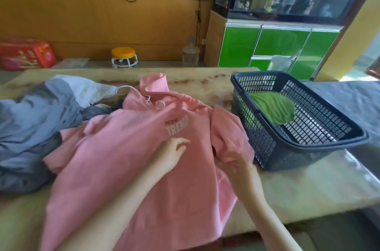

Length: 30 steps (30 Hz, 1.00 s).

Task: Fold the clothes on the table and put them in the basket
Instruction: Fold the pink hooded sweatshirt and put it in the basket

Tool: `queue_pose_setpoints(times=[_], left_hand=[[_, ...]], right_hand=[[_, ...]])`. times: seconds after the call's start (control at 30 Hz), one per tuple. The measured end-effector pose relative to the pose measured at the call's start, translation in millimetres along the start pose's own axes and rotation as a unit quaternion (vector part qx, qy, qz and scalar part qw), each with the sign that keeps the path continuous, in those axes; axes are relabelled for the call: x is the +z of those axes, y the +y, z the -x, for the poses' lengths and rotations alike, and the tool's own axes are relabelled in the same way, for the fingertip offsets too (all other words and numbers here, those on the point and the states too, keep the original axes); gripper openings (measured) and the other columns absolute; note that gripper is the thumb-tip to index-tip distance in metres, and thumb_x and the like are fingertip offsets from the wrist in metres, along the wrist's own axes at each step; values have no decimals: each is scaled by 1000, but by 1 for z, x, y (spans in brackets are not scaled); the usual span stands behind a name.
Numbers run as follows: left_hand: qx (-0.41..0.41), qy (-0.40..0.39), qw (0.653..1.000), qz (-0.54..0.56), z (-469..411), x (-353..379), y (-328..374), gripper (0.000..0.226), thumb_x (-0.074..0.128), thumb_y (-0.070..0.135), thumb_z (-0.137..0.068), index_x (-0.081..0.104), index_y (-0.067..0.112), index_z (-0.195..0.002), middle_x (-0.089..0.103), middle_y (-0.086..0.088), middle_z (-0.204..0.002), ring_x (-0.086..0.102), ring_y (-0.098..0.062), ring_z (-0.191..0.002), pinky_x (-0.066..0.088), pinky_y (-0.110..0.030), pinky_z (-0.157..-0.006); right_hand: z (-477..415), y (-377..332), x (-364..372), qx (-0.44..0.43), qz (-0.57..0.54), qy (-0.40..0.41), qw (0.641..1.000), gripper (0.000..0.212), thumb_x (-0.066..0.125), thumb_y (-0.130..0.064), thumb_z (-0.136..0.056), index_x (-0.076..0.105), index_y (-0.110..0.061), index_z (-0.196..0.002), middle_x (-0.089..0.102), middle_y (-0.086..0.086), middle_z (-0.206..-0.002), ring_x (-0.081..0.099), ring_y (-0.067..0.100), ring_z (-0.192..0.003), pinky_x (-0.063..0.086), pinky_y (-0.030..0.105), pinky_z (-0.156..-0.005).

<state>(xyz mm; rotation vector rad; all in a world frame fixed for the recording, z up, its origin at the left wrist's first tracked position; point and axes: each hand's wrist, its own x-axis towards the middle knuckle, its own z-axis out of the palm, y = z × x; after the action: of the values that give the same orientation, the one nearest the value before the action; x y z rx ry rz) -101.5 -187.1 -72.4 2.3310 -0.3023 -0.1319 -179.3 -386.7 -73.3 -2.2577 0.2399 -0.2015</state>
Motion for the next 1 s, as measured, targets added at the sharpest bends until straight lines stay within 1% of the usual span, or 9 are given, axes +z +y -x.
queue_pose_setpoints(times=[0.07,0.17,0.3,0.43,0.57,0.73,0.83,0.93,1.0], left_hand=[[-1,-4,1000,-2,17,2,8,29,51,15,-96,63,21,-122,59,4,-130,51,-13,-122,33,-18,-100],[4,-17,1000,3,39,10,22,32,50,15,-97,60,19,-126,57,2,-133,50,-14,-125,31,-17,-101],[-7,-37,999,-3,65,20,29,34,49,20,-97,57,22,-130,54,4,-137,48,-14,-127,32,-21,-106],[-16,-54,998,-7,89,34,31,36,49,26,-97,54,23,-133,51,4,-140,44,-13,-130,30,-22,-108],[-22,-89,996,-14,109,52,41,44,46,31,-99,43,20,-141,42,2,-147,37,-14,-136,24,-21,-108],[-12,-125,990,-58,124,68,54,49,43,34,-100,35,23,-146,31,0,-153,29,-16,-140,21,-25,-111],[8,-157,979,-133,134,75,56,51,41,38,-99,30,25,-148,22,0,-157,21,-16,-143,17,-27,-113],[30,-168,966,-193,141,77,52,52,43,39,-98,31,26,-147,20,-1,-157,18,-18,-144,15,-29,-114],[36,-148,971,-186,141,74,46,52,46,37,-97,32,27,-147,26,1,-155,24,-17,-141,21,-30,-114]], right_hand=[[9,12,-5,16,52,-15,998,24,65,-28,-87,66,-39,-108,69,-10,-96,63,16,-87,54,34,-71],[17,26,2,40,115,-22,992,36,59,-12,-84,66,-27,-116,68,-9,-99,60,16,-91,50,27,-67],[28,29,5,87,48,-2,995,13,67,-25,-82,66,-22,-94,64,-9,-84,62,14,-76,50,29,-64],[49,38,-17,96,39,25,994,3,69,-28,-83,68,-25,-84,68,-9,-81,62,13,-75,49,28,-66],[83,51,-48,96,8,68,993,5,69,-23,-84,67,-25,-79,66,-10,-75,62,15,-73,50,31,-68],[122,65,-65,104,-12,87,991,11,70,-27,-83,64,-19,-80,65,-9,-77,62,12,-71,51,33,-67],[137,74,-65,135,-16,67,988,14,67,-33,-83,59,-24,-77,65,-9,-77,65,17,-71,54,37,-66],[138,80,-63,166,88,13,982,14,61,-39,-85,57,-25,-85,62,-10,-87,60,18,-80,49,32,-72],[130,78,-61,128,118,27,984,14,60,-33,-88,58,-24,-98,60,-6,-100,56,18,-92,48,33,-75]])
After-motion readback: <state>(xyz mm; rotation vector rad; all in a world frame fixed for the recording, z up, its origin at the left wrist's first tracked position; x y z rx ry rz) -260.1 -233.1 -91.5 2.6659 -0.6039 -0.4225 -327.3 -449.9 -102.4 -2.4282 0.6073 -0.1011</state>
